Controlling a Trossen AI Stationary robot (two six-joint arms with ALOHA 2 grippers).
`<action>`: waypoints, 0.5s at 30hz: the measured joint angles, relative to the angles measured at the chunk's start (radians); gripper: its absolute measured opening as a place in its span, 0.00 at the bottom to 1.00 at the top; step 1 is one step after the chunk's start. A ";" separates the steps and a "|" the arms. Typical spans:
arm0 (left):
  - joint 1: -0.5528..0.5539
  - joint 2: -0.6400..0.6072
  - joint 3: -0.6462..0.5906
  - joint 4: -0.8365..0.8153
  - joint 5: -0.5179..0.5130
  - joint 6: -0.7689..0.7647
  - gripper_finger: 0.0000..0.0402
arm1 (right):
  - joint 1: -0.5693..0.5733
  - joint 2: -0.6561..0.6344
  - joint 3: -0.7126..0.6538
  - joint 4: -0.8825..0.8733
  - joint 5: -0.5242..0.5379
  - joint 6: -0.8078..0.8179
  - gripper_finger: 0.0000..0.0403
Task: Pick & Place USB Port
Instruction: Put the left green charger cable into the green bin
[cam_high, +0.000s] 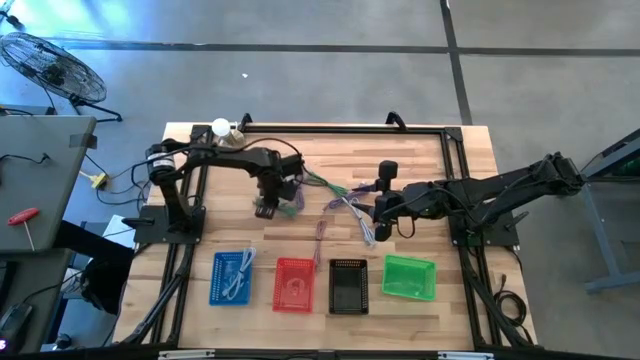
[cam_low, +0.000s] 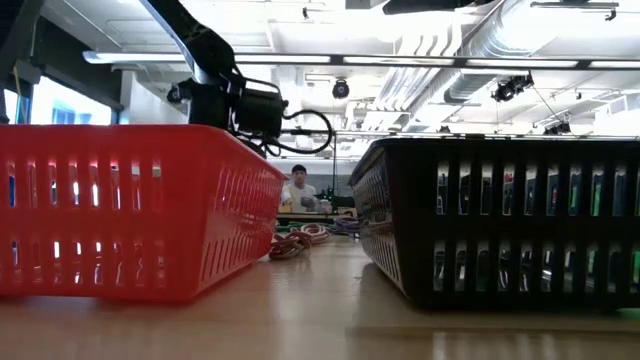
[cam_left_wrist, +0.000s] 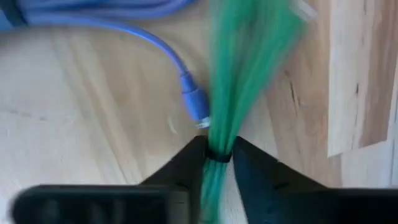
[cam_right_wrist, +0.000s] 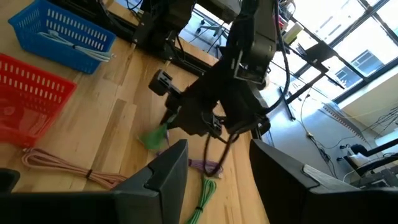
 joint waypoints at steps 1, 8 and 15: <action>0.009 0.003 0.000 0.000 0.014 -0.009 0.11 | 0.000 0.000 0.000 0.000 0.000 0.005 0.41; 0.046 0.006 -0.002 0.000 0.111 -0.014 0.08 | 0.000 0.000 0.000 0.000 -0.009 0.015 0.41; 0.040 0.010 -0.004 -0.006 0.225 -0.019 0.02 | 0.000 0.000 0.000 0.001 -0.008 0.015 0.41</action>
